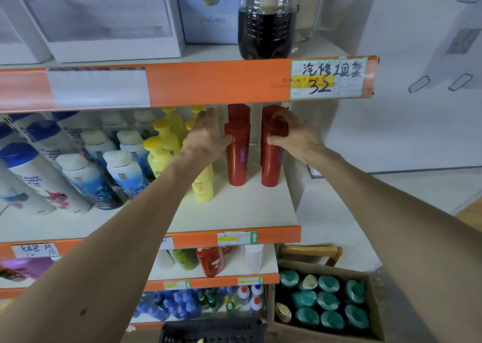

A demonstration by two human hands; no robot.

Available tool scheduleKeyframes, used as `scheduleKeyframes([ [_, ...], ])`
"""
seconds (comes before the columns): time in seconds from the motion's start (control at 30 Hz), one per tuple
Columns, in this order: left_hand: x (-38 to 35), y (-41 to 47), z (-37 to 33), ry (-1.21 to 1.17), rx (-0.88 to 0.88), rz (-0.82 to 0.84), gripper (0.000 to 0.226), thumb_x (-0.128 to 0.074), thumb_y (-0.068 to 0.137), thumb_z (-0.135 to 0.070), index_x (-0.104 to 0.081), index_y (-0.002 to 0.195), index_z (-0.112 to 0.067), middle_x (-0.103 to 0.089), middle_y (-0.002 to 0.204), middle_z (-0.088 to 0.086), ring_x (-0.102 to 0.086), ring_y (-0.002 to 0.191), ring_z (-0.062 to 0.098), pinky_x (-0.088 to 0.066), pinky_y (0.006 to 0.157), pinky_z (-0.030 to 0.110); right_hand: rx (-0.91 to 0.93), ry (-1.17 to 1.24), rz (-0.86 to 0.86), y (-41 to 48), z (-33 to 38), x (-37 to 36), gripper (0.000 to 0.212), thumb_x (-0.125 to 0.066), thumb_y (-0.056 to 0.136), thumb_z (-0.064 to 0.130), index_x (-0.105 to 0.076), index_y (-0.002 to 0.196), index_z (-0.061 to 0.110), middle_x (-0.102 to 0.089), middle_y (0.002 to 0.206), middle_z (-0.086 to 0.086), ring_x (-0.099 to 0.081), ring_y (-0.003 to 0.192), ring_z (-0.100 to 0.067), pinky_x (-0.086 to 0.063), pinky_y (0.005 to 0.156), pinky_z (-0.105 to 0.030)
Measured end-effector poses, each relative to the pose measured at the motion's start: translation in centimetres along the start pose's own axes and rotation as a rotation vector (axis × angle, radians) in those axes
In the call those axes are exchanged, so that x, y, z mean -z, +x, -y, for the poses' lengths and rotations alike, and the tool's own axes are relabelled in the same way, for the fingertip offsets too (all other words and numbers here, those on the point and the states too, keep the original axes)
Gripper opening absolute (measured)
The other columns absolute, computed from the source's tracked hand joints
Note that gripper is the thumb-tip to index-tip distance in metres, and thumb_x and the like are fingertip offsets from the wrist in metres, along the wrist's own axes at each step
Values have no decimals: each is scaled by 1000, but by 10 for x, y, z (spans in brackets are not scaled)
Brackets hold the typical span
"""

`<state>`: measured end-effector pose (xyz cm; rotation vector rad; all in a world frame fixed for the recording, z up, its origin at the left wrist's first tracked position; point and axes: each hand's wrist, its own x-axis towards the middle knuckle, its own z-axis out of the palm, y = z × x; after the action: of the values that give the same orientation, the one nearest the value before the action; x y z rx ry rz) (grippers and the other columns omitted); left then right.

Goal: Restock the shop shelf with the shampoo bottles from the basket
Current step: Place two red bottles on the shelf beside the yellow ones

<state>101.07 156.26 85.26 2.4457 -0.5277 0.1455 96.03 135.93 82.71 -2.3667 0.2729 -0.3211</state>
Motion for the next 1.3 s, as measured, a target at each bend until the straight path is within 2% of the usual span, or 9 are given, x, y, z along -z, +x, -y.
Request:
scheduleKeyframes([
  [0.27,1,-14,-6,45,-49,-40,43,-63,84,-12,-51,123,0,-47,123,19,-48,116,32,-42,96,41,-41,121,-21,-9,-5,-5,55,-75,82,20,-49,131,16,-61,110,1,-58,97,-18,-43,78,-25],
  [0.4,7,-25,4,70,-26,-71,45,-64,82,-12,-50,124,-5,-43,127,16,-53,110,34,-46,92,36,-62,132,-17,-15,-4,-3,51,-77,81,20,-48,123,17,-60,106,1,-59,92,-17,-41,62,-18],
  [0.57,20,-47,14,59,-10,-97,51,-65,82,-14,-48,129,-7,-41,130,13,-56,106,33,-47,92,36,-157,77,-149,-43,-6,-5,58,-73,84,32,-45,128,7,-49,111,-3,-52,102,-20,-43,84,-31],
  [0.67,27,-65,20,66,-42,-114,47,-62,84,-13,-49,129,-7,-43,132,13,-52,114,31,-44,95,34,-229,22,-207,-71,-10,-13,60,-60,84,47,-49,125,4,-53,116,-11,-58,107,-30,-47,83,-35],
  [0.73,30,-80,25,94,-52,-93,45,-62,85,-13,-49,129,-7,-43,132,13,-51,114,30,-45,90,33,-228,-32,-227,-92,-5,-21,54,-59,92,39,-46,130,5,-50,129,-14,-56,115,-32,-49,93,-42],
  [0.83,34,-105,36,134,-23,-26,45,-63,86,-12,-49,129,-7,-41,134,12,-51,113,29,-43,86,30,-173,-93,-209,-123,11,-35,46,-59,95,30,-43,130,5,-49,132,-16,-52,120,-32,-46,98,-43],
  [1.0,46,-157,60,242,3,226,53,-65,84,-16,-46,132,-6,-42,132,15,-46,120,32,-41,98,36,-120,-220,-92,-174,44,-63,43,-56,93,31,-46,129,10,-51,131,-14,-50,122,-33,-46,97,-43],
  [1.13,64,-212,87,302,65,516,59,-64,86,-25,-38,136,-6,-41,132,13,-49,115,29,-40,84,31,-113,-295,85,-225,75,-89,46,-52,98,32,-41,137,9,-46,138,-12,-46,126,-30,-40,97,-39],
  [1.3,87,-275,121,290,122,598,46,-56,91,-23,-41,129,-3,-50,123,14,-60,93,28,-45,75,33,-78,-413,238,-282,108,-129,44,-54,96,34,-44,131,8,-49,133,-14,-46,125,-33,-41,101,-44],
])
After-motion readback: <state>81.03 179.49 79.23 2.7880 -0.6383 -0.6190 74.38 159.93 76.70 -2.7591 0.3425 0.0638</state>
